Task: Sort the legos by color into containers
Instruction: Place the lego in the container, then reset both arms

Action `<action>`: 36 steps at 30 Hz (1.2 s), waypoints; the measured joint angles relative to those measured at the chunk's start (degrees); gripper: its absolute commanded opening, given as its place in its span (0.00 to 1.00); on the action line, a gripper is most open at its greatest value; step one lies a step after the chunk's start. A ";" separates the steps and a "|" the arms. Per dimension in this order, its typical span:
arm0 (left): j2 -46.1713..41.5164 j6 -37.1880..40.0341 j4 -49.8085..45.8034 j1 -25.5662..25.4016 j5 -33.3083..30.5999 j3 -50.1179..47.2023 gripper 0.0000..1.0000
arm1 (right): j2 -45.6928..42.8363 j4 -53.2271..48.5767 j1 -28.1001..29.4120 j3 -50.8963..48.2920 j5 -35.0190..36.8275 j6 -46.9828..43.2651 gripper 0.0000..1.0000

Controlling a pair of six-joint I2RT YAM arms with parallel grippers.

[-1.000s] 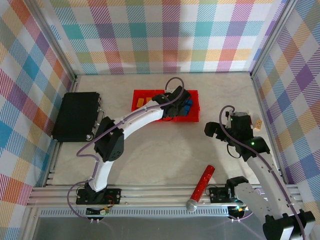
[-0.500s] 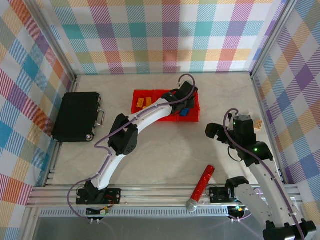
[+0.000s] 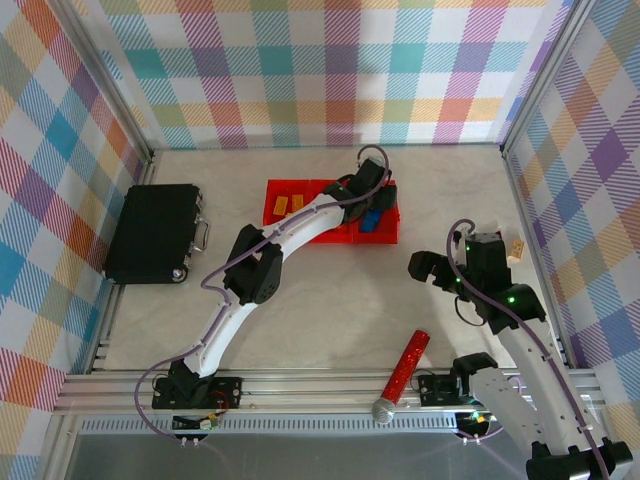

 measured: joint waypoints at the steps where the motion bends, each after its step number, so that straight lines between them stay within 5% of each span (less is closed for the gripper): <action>1: -0.11 0.37 0.26 0.09 0.11 -0.04 0.87 | 0.07 0.00 0.00 0.00 0.00 -0.02 0.99; 7: -6.86 3.74 3.74 0.31 0.17 -8.00 0.98 | 0.96 1.18 0.00 -0.35 0.48 0.39 0.99; 14: -29.51 12.76 16.55 0.35 -3.28 -27.80 1.00 | 2.14 5.14 0.00 -1.31 3.50 1.51 0.99; 19: -47.01 29.27 43.82 0.48 -13.05 -51.82 1.00 | 4.02 11.58 0.00 -2.78 11.32 2.84 0.99; 24: -51.41 39.21 68.67 3.32 -24.55 -73.85 1.00 | 4.31 29.44 -0.04 -11.23 18.53 -2.27 0.99; 28: -54.88 34.14 59.06 9.88 -24.57 -79.58 1.00 | 8.76 46.01 -0.07 -18.62 21.18 -14.03 0.99; 36: -62.75 16.22 45.38 26.05 -17.99 -87.69 1.00 | 31.52 66.88 -2.16 -19.21 22.73 -29.53 0.99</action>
